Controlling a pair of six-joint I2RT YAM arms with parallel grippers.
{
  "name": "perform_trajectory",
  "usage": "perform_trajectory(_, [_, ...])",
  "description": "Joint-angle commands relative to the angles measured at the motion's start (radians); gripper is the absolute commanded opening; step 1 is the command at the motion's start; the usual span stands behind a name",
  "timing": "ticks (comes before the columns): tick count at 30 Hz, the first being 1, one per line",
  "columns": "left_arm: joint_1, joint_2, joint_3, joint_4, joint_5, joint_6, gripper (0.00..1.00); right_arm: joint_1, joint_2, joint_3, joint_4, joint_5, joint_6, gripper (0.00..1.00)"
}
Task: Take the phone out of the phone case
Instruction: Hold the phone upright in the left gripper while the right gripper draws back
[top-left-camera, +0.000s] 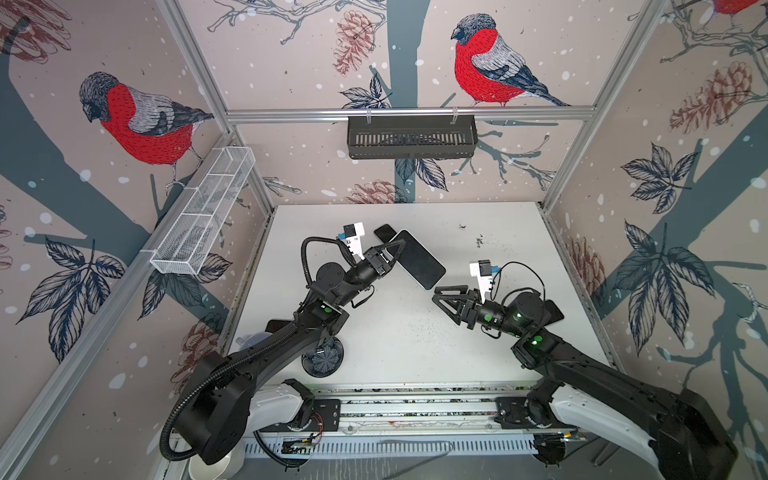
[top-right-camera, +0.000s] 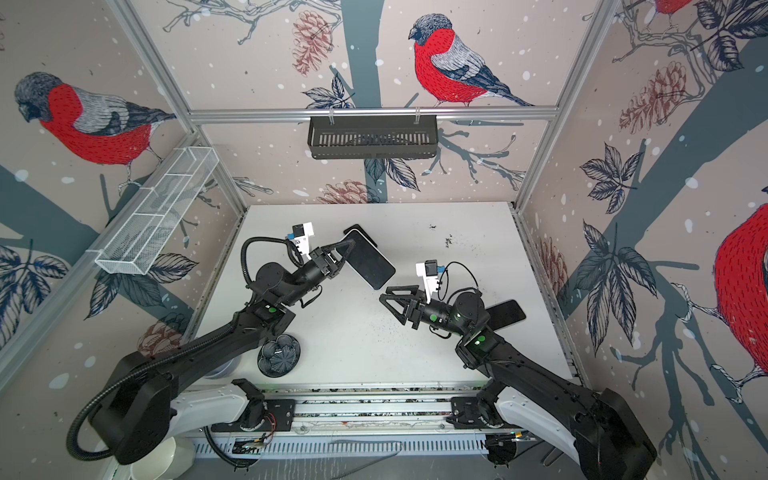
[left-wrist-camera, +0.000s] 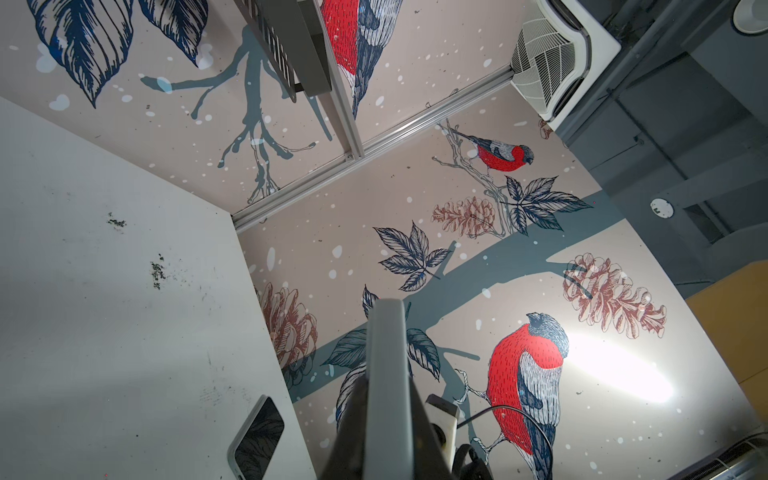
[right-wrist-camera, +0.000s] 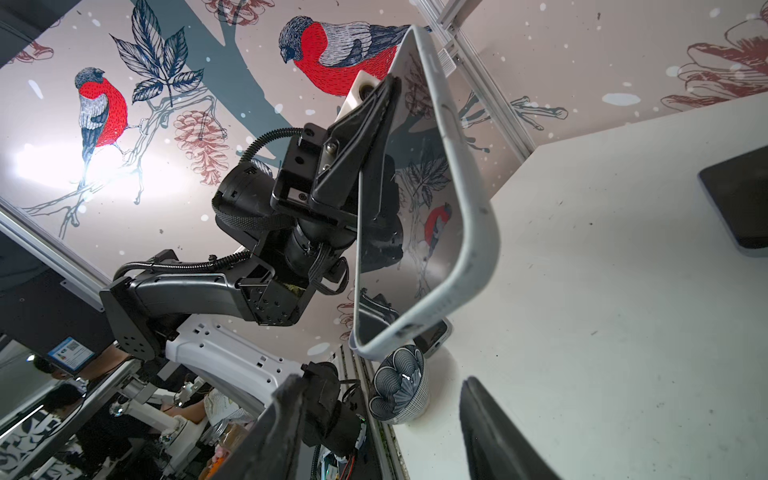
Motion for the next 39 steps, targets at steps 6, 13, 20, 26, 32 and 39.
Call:
perform_trajectory(6, [-0.001, 0.008, -0.008, 0.139, 0.006, -0.021, 0.0, 0.005, 0.063, 0.023, 0.151, -0.058, 0.047, 0.51])
perform_trajectory(13, [0.0, 0.019, -0.014, 0.159, 0.012, -0.02, 0.0, 0.006, 0.102, 0.018, 0.198, -0.063, 0.072, 0.39])
perform_trajectory(20, [-0.001, 0.031, -0.027, 0.188, 0.013, -0.027, 0.0, 0.011, 0.137, 0.015, 0.253, -0.074, 0.1, 0.32])
perform_trajectory(26, [-0.001, 0.039, -0.031, 0.195, 0.017, -0.024, 0.0, 0.011, 0.153, 0.014, 0.268, -0.075, 0.102, 0.23])
perform_trajectory(32, [0.0, 0.05, -0.031, 0.192, 0.025, -0.022, 0.0, 0.011, 0.176, 0.012, 0.279, -0.068, 0.101, 0.08])
perform_trajectory(39, [-0.003, 0.044, -0.024, 0.152, 0.05, 0.004, 0.0, -0.004, 0.185, 0.035, 0.209, -0.063, 0.023, 0.02])
